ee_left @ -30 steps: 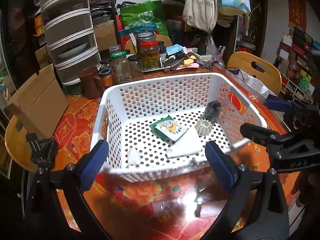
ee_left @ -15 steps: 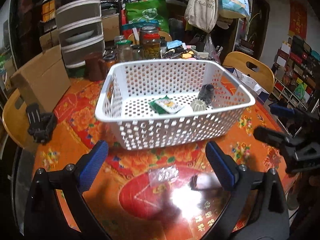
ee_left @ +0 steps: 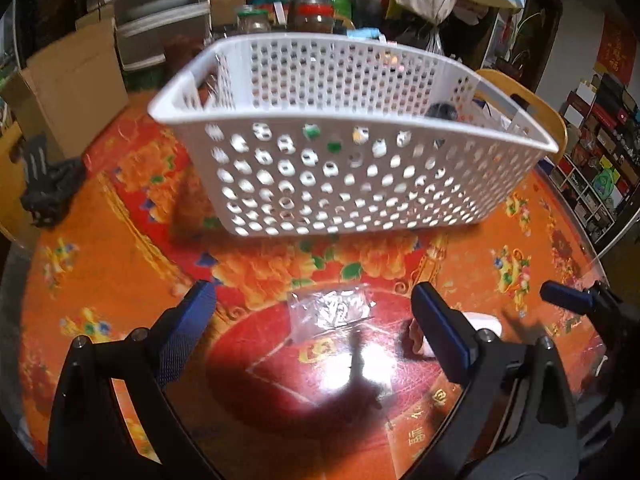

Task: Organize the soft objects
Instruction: 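Withdraw both tools toward the clear bag and the last rolled towel, then grasp the clear plastic bag with the left tool while the right tool grasps the rolled towel, then lift the bag and towel and carry both over the basket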

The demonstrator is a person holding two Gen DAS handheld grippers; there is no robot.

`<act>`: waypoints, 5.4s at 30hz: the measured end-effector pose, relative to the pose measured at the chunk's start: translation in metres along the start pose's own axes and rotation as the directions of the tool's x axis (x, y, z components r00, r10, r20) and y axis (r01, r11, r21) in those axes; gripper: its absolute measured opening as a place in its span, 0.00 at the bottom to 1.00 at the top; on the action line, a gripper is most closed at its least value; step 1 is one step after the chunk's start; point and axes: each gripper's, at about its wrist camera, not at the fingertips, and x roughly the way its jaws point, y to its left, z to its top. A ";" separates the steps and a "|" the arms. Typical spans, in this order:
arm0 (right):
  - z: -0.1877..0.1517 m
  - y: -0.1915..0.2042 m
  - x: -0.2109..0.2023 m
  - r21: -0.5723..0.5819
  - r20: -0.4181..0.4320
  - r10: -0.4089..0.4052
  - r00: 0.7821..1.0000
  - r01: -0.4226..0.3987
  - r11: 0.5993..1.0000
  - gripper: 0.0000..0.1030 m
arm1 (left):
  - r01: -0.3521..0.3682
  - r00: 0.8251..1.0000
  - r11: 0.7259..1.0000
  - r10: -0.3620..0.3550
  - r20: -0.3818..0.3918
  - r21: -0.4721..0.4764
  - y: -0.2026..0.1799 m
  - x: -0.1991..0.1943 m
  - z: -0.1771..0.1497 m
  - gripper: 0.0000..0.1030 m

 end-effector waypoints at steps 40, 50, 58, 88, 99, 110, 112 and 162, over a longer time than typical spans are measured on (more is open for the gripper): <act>-0.016 0.017 0.022 -0.127 -0.025 -0.057 0.998 0.053 0.991 0.30 | -0.053 0.999 0.998 0.053 -0.011 0.030 -0.036 0.024 -0.026 0.52; -0.021 0.006 -0.008 -0.087 0.034 -0.019 0.999 0.022 0.996 0.28 | -0.036 0.999 0.999 0.036 0.035 0.005 -0.019 -0.006 -0.024 0.52; -0.015 0.010 -0.031 -0.081 0.086 0.006 0.996 0.001 0.997 0.22 | -0.022 0.998 1.000 0.022 0.055 0.010 -0.014 -0.014 -0.019 0.52; -0.005 0.018 -0.059 -0.082 0.140 0.060 0.988 -0.049 0.995 0.01 | -0.005 0.997 1.000 0.007 0.075 -0.029 0.000 -0.022 -0.018 0.52; -0.017 -0.001 -0.042 -0.027 0.064 0.066 0.996 -0.065 0.998 0.32 | 0.000 0.998 1.000 0.002 0.067 -0.027 -0.002 -0.020 -0.021 0.52; -0.041 0.002 -0.006 -0.033 -0.030 0.055 0.998 -0.056 0.998 0.49 | 0.004 0.998 1.000 -0.002 0.062 -0.025 -0.003 -0.017 -0.023 0.52; -0.044 0.005 -0.003 -0.047 -0.033 0.040 0.999 -0.042 0.998 0.48 | 0.004 0.998 1.000 -0.003 0.063 -0.025 -0.003 -0.018 -0.024 0.52; 0.186 -0.036 -0.002 -0.001 0.082 -0.114 0.990 0.115 0.993 0.30 | -0.029 0.997 0.999 0.026 0.077 0.036 -0.009 -0.024 0.167 0.52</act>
